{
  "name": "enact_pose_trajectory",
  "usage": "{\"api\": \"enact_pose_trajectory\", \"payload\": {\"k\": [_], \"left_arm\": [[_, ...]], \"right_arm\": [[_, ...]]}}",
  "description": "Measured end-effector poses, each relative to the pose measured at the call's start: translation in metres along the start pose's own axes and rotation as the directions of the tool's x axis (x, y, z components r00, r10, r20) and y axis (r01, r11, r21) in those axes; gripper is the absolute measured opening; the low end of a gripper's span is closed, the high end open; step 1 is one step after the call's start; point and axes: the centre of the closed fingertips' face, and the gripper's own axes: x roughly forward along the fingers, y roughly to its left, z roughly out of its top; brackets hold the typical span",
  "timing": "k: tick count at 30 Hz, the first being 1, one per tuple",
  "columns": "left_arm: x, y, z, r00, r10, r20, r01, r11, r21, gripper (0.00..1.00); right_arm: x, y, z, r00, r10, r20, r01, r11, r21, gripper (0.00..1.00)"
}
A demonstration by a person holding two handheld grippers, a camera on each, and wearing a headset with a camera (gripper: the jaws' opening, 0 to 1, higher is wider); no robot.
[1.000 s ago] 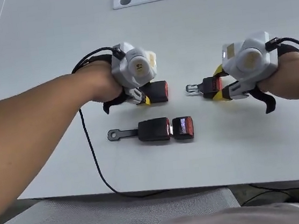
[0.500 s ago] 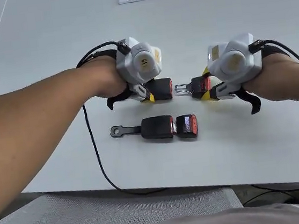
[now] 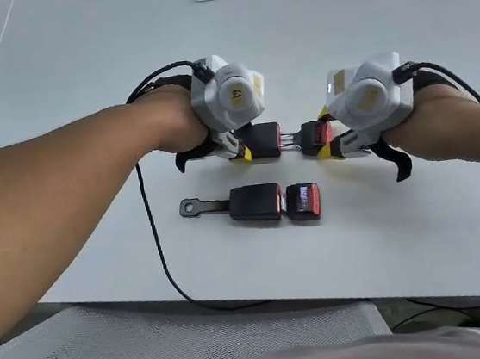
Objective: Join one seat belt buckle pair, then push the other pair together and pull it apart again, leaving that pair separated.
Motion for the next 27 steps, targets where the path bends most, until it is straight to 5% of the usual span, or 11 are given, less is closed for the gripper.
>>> {"api": "enact_pose_trajectory", "payload": {"k": [27], "left_arm": [[0.002,0.001,-0.001,0.9999,-0.013,0.01,0.013,1.0,0.018,0.32]], "right_arm": [[0.01,0.001,0.018,0.9999,0.015,0.001,-0.015,0.999,0.031,0.29]]}}
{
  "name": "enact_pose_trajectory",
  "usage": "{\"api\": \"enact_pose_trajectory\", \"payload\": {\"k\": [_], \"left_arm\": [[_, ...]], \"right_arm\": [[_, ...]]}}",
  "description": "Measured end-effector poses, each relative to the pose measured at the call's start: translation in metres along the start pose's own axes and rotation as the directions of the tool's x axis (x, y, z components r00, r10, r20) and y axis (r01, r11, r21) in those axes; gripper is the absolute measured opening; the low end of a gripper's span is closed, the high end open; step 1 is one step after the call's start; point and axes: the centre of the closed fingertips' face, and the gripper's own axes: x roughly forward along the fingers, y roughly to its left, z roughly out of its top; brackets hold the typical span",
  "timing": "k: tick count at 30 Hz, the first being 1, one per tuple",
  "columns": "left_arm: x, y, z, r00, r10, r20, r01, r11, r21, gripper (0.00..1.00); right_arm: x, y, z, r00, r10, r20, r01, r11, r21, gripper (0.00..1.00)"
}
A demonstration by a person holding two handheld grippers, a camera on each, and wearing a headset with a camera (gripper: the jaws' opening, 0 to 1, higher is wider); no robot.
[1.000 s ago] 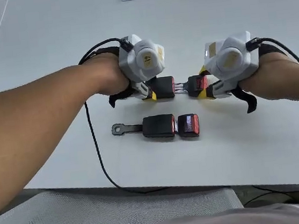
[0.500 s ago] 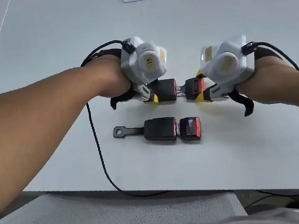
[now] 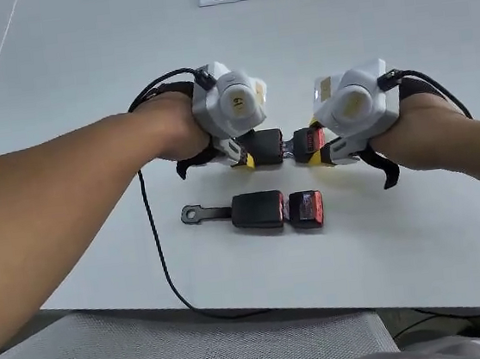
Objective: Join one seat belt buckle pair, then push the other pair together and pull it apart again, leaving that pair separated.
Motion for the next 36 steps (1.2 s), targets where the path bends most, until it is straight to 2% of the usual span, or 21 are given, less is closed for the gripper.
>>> {"api": "enact_pose_trajectory", "payload": {"k": [2,15,19,22,31,36], "left_arm": [[0.0,0.0,0.0,1.0,-0.002,-0.003,0.002,1.0,0.002,0.32],[-0.001,-0.002,0.0,1.0,0.0,-0.007,0.0,1.0,-0.011,0.32],[-0.001,-0.003,0.0,0.9999,-0.002,-0.011,0.002,1.0,-0.009,0.32],[-0.001,-0.003,0.0,1.0,-0.009,0.003,0.009,1.0,-0.014,0.32],[-0.002,-0.004,0.001,0.9999,-0.01,0.004,0.01,1.0,-0.013,0.32],[-0.002,-0.003,0.0,1.0,-0.004,0.009,0.004,1.0,-0.022,0.32]], "right_arm": [[0.002,0.0,0.002,0.9999,-0.008,-0.01,0.008,1.0,-0.024,0.29],[0.006,-0.001,0.0,0.9998,-0.017,-0.013,0.017,1.0,-0.021,0.3],[0.003,-0.001,-0.004,0.9997,-0.018,-0.014,0.018,1.0,-0.022,0.3],[0.0,-0.002,-0.008,0.9998,-0.017,0.002,0.017,1.0,0.012,0.3],[-0.004,0.0,-0.012,0.9996,-0.027,-0.001,0.027,1.0,0.0,0.31],[-0.014,0.0,-0.025,0.9993,-0.034,-0.017,0.034,0.999,-0.009,0.31]]}}
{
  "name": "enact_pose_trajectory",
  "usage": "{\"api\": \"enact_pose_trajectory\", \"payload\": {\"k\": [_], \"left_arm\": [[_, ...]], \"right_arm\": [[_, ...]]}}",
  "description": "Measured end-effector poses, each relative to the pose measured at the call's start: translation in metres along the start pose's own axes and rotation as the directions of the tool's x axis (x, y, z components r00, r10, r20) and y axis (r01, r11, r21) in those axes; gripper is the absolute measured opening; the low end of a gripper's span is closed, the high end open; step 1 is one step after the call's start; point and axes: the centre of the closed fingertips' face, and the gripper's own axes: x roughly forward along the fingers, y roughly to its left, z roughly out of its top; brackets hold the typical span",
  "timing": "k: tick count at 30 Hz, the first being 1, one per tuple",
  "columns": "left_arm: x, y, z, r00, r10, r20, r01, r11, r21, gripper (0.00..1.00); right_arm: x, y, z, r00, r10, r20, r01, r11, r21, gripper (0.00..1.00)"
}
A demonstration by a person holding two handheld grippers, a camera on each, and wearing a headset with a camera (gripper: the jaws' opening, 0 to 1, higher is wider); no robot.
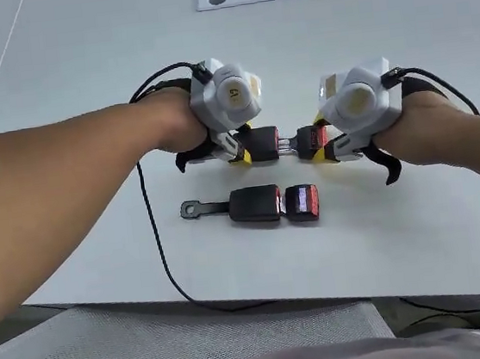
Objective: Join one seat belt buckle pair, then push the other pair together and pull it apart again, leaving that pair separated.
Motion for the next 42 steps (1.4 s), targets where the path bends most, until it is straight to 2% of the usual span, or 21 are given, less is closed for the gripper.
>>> {"api": "enact_pose_trajectory", "payload": {"k": [1,2,7,11,17,20,26,31,37,42], "left_arm": [[0.0,-0.001,0.0,1.0,0.0,0.001,0.0,1.0,0.001,0.32],[0.0,0.0,0.0,1.0,0.001,0.0,-0.001,1.0,-0.002,0.32],[0.0,0.0,0.0,1.0,0.005,0.004,-0.005,1.0,-0.006,0.33],[0.0,0.0,0.0,1.0,0.007,0.003,-0.007,1.0,-0.013,0.33],[0.0,0.0,0.0,0.9999,0.01,0.009,-0.01,1.0,-0.021,0.33],[0.001,0.0,0.001,0.9999,0.011,0.004,-0.011,1.0,-0.024,0.33],[0.001,0.001,0.001,0.9999,0.013,-0.008,-0.014,0.999,-0.034,0.33],[0.001,0.002,0.002,0.9996,0.025,-0.016,-0.026,0.998,-0.05,0.33],[0.001,0.001,0.002,0.9988,0.027,-0.04,-0.029,0.999,-0.04,0.33],[-0.001,0.001,0.001,0.9975,0.056,-0.042,-0.058,0.997,-0.041,0.34]], "right_arm": [[-0.002,0.0,-0.006,0.9998,-0.001,-0.019,0.001,1.0,0.0,0.31],[-0.003,0.0,-0.006,1.0,-0.004,-0.008,0.004,1.0,0.004,0.31],[-0.017,-0.004,-0.026,0.9994,-0.015,-0.031,0.016,1.0,0.015,0.31],[-0.026,-0.006,-0.04,0.9983,-0.02,-0.054,0.019,1.0,-0.016,0.32],[-0.04,-0.007,-0.062,0.9965,-0.028,-0.078,0.028,1.0,-0.007,0.32],[-0.048,-0.007,-0.076,0.9951,-0.029,-0.094,0.029,1.0,-0.002,0.33],[-0.059,-0.005,-0.092,0.993,-0.036,-0.113,0.036,0.999,0.001,0.33],[-0.066,-0.002,-0.103,0.9891,-0.041,-0.142,0.036,0.999,-0.037,0.33],[-0.067,-0.002,-0.106,0.9867,-0.054,-0.153,0.047,0.998,-0.052,0.35],[-0.071,-0.008,-0.104,0.9857,-0.106,-0.131,0.103,0.994,-0.031,0.46]]}}
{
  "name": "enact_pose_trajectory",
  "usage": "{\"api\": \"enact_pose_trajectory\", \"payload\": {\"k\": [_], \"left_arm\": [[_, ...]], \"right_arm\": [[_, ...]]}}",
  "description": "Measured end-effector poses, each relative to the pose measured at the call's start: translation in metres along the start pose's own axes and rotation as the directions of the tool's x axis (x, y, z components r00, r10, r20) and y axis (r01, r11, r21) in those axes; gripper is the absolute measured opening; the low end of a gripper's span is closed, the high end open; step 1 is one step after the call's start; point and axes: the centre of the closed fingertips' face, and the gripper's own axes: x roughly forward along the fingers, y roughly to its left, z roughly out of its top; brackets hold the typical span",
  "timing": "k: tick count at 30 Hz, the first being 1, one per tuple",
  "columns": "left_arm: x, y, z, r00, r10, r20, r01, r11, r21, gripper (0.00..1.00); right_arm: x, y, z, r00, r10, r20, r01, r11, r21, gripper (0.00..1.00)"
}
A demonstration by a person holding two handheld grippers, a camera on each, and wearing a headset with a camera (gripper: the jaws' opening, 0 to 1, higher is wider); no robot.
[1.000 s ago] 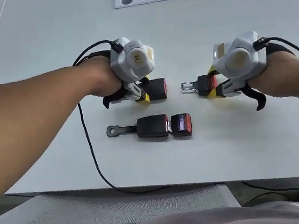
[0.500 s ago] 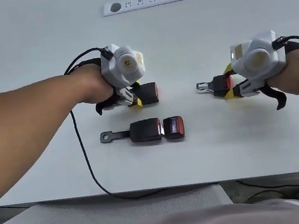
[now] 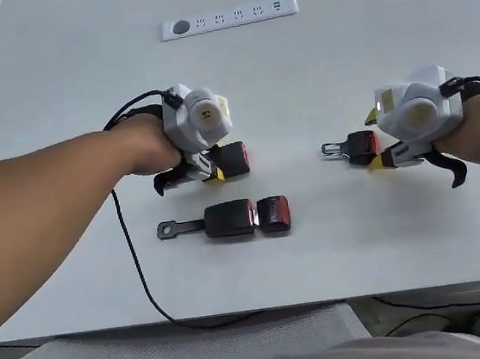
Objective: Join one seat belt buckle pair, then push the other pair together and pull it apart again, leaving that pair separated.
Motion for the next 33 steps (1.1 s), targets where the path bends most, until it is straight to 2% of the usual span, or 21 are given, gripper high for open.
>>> {"api": "enact_pose_trajectory", "payload": {"k": [3,5,6,8,11,14,16,18,19,22,25,26,28,30,33], "left_arm": [[-0.003,-0.002,-0.006,0.9996,0.021,-0.021,-0.02,0.999,0.025,0.4],[-0.006,-0.002,-0.008,0.9992,0.035,-0.018,-0.034,0.999,0.01,0.44],[-0.011,-0.002,-0.009,0.9987,0.05,-0.005,-0.05,0.999,-0.008,0.45],[-0.021,-0.003,-0.008,0.9964,0.081,0.026,-0.08,0.996,-0.034,0.46],[-0.038,-0.006,-0.009,0.9859,0.149,0.076,-0.143,0.986,-0.083,0.5],[-0.055,-0.021,-0.01,0.9739,0.188,0.127,-0.172,0.976,-0.131,0.56],[-0.065,-0.029,-0.015,0.9679,0.209,0.14,-0.187,0.97,-0.152,0.62],[-0.073,-0.035,-0.019,0.963,0.216,0.162,-0.188,0.967,-0.169,0.69],[-0.079,-0.037,-0.023,0.9573,0.236,0.167,-0.203,0.96,-0.192,0.71],[-0.09,-0.045,-0.033,0.9507,0.252,0.181,-0.201,0.945,-0.258,0.78],[-0.1,-0.056,-0.045,0.9449,0.268,0.189,-0.205,0.933,-0.295,0.86],[-0.103,-0.06,-0.048,0.9439,0.272,0.187,-0.208,0.929,-0.306,0.91],[-0.11,-0.069,-0.059,0.9411,0.284,0.183,-0.213,0.919,-0.333,0.97],[-0.119,-0.074,-0.069,0.9298,0.321,0.181,-0.235,0.896,-0.377,0.99],[-0.13,-0.084,-0.083,0.922,0.34,0.184,-0.241,0.877,-0.416,1.0]], "right_arm": [[-0.008,0.0,0.004,0.9994,-0.028,0.022,0.028,0.999,0.033,0.47],[-0.015,0.0,0.009,0.9961,-0.063,0.063,0.058,0.996,0.068,0.5],[-0.02,0.0,0.012,0.993,-0.081,0.086,0.073,0.993,0.095,0.52],[-0.027,0.002,0.013,0.9905,-0.098,0.097,0.086,0.99,0.115,0.56],[-0.037,0.01,0.017,0.9842,-0.118,0.131,0.096,0.981,0.166,0.57],[-0.047,0.02,0.021,0.9786,-0.135,0.155,0.103,0.975,0.199,0.6],[-0.051,0.027,0.025,0.9749,-0.138,0.175,0.094,0.967,0.236,0.64],[-0.056,0.032,0.028,0.9723,-0.144,0.184,0.099,0.967,0.234,0.62],[-0.059,0.036,0.032,0.9688,-0.15,0.198,0.1,0.966,0.239,0.63],[-0.068,0.042,0.042,0.9584,-0.165,0.233,0.097,0.956,0.276,0.65],[-0.076,0.052,0.048,0.9549,-0.162,0.249,0.087,0.954,0.286,0.69],[-0.078,0.058,0.049,0.9569,-0.156,0.245,0.072,0.945,0.32,0.73],[-0.083,0.063,0.052,0.9555,-0.158,0.249,0.074,0.947,0.314,0.82],[-0.092,0.068,0.053,0.9511,-0.171,0.258,0.087,0.948,0.306,0.85],[-0.1,0.072,0.05,0.948,-0.184,0.26,0.094,0.941,0.325,0.9]]}}
